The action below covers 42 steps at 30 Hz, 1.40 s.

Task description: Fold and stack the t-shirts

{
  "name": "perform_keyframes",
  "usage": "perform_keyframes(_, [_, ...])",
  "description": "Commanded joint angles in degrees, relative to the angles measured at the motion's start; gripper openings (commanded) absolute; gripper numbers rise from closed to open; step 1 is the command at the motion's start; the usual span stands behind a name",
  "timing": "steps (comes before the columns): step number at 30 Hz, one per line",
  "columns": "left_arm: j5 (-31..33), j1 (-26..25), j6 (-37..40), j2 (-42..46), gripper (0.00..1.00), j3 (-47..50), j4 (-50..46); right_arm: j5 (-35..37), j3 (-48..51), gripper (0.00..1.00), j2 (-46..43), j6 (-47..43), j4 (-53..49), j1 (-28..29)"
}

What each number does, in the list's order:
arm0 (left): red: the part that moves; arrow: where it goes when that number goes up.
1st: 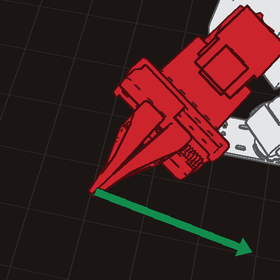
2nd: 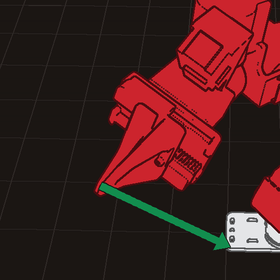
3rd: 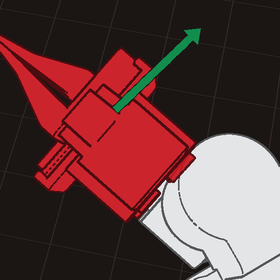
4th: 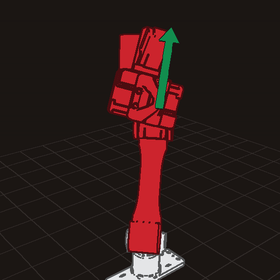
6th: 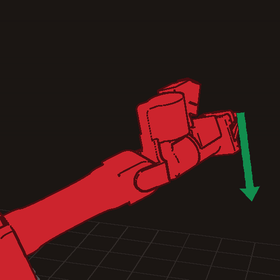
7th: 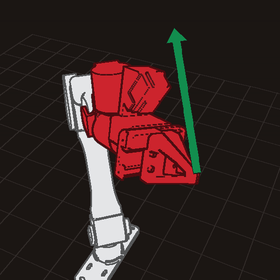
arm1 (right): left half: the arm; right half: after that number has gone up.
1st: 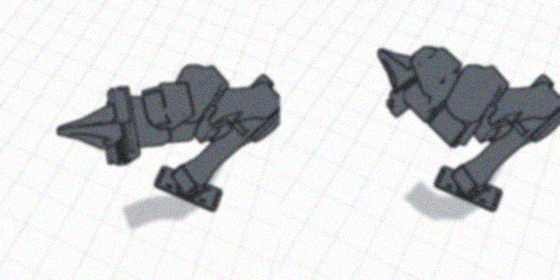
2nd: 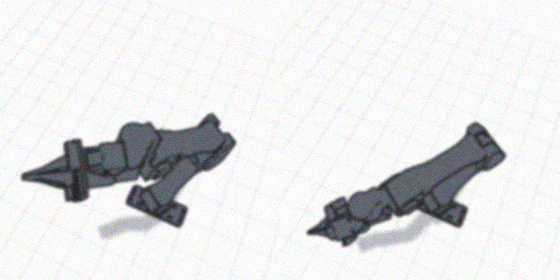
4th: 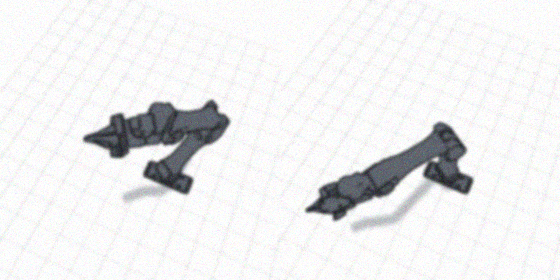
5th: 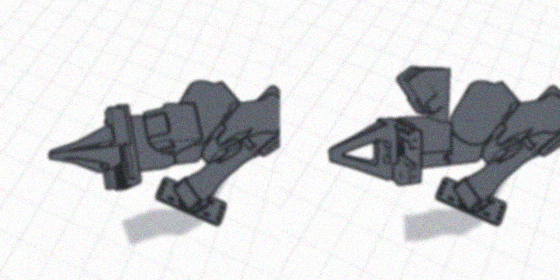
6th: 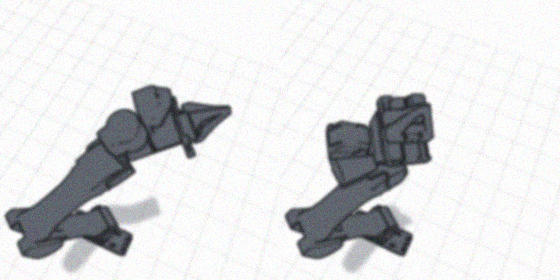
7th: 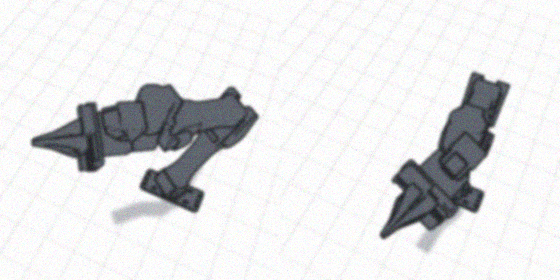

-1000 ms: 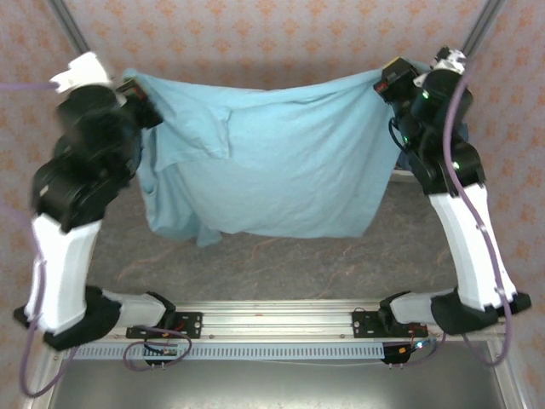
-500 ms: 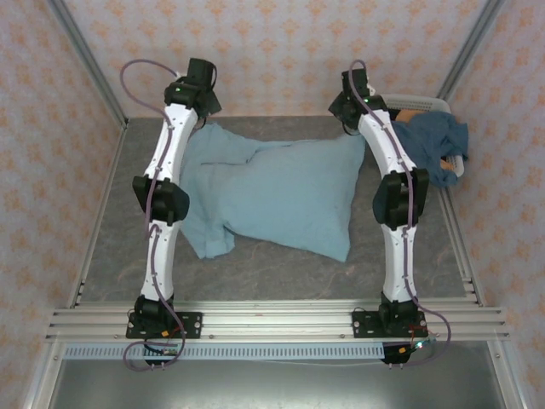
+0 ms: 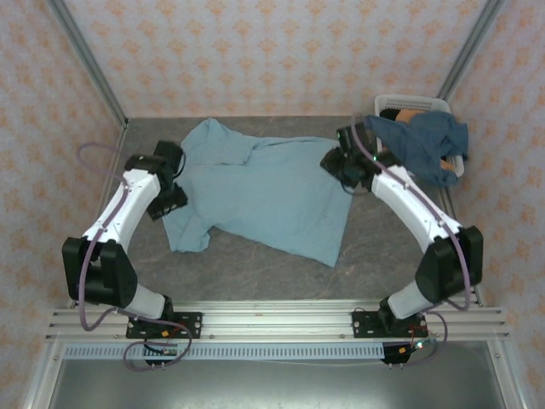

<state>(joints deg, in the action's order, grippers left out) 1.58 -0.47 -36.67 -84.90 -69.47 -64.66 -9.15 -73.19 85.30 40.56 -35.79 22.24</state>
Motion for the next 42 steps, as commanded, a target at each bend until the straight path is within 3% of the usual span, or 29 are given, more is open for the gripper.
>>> perform_keyframes(1, [-6.07,7.65,-0.06,-0.97,0.51,6.27,3.93,-3.4,11.27,0.48,-4.16,6.55,-1.36,2.35])
perform_keyframes(7, [-9.22,10.99,1.16,-5.7,0.46,9.75,8.67,-7.98,21.37,0.48,-4.19,9.59,0.94,4.92])
perform_keyframes(13, [-13.08,10.84,0.64,-8.64,0.45,14.46,18.69,-2.9,20.19,0.46,2.69,7.03,0.25,4.69])
perform_keyframes(15, [-13.45,10.74,0.61,-10.3,0.36,14.94,20.53,-1.1,18.43,0.42,5.58,6.23,-2.08,4.5])
perform_keyframes(18, [-11.62,10.58,0.78,-10.99,0.1,15.16,21.51,0.28,17.43,0.38,8.37,5.95,-4.25,3.92])
perform_keyframes(20, [-10.59,10.51,1.06,-9.92,0.0,14.75,20.89,1.65,16.74,0.33,9.95,5.71,-5.77,3.37])
perform_keyframes(30, [-8.69,8.99,1.41,3.41,0.0,13.61,6.87,7.41,9.13,0.11,15.43,-0.27,-9.59,-2.72])
perform_keyframes(38, [-11.07,7.24,-2.33,11.64,0.0,12.28,-2.09,10.37,3.31,0.07,19.08,-5.99,-10.65,-6.58])
perform_keyframes(42, [-7.57,7.28,-1.61,10.1,0.0,12.83,-2.3,10.38,1.17,0.05,20.76,-7.85,-10.62,-6.8])
